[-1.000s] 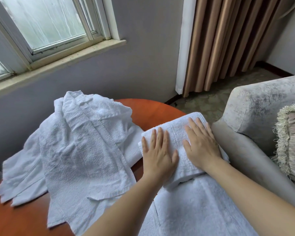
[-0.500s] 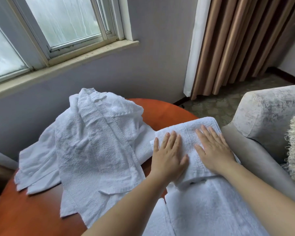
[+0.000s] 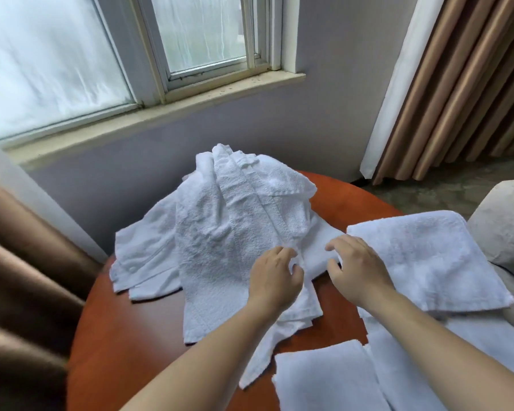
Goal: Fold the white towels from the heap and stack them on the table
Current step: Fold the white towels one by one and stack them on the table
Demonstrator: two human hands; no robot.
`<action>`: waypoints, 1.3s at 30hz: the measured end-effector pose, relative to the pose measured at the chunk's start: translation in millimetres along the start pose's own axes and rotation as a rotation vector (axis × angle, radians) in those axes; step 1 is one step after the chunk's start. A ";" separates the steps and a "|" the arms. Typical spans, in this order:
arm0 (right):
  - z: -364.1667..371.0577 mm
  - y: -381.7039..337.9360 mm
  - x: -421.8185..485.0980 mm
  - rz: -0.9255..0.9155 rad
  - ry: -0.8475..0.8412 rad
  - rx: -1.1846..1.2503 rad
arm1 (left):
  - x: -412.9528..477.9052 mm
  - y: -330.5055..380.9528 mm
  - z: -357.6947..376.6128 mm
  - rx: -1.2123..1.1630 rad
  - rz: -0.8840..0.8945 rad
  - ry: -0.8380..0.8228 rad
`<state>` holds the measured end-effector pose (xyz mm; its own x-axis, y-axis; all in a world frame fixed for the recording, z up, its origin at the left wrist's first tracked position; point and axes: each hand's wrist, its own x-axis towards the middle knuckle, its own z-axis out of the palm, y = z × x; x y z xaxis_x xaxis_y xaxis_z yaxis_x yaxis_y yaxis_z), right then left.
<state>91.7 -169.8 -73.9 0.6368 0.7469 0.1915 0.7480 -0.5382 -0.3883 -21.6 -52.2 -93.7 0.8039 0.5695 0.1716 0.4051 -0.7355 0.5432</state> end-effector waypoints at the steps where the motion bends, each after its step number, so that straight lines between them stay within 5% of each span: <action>1: 10.7 -10.7 0.0 0.033 -0.067 0.005 | -4.4 -17.2 -6.4 0.019 -0.026 -0.017; 10: 105.8 -65.6 -22.6 0.344 -0.426 0.024 | -33.1 -140.0 -42.9 0.112 -0.267 -0.267; 21: 150.4 -91.7 -52.9 0.216 -0.589 -0.203 | -47.1 -182.5 -24.2 0.124 -0.241 -0.475; 27: 153.4 -88.2 -60.3 0.243 -0.495 -0.250 | -44.7 -187.9 -24.8 0.043 -0.254 -0.485; 32: 151.0 -91.8 -57.5 0.189 -0.089 -0.047 | -47.3 -190.6 -23.8 0.000 -0.231 -0.480; 35: 141.7 -114.4 -51.8 0.213 0.062 0.124 | -43.9 -185.2 -26.3 -0.190 -0.364 -0.429; 39: 130.6 -150.4 -46.6 0.278 -0.038 0.381 | -34.7 -162.4 -36.6 -0.664 -0.619 -0.371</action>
<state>-74.9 -72.7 -142.1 0.7906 0.6124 0.0036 0.4242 -0.5434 -0.7244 -131.2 61.0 -157.8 0.6637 0.5501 -0.5068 0.5650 0.0753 0.8216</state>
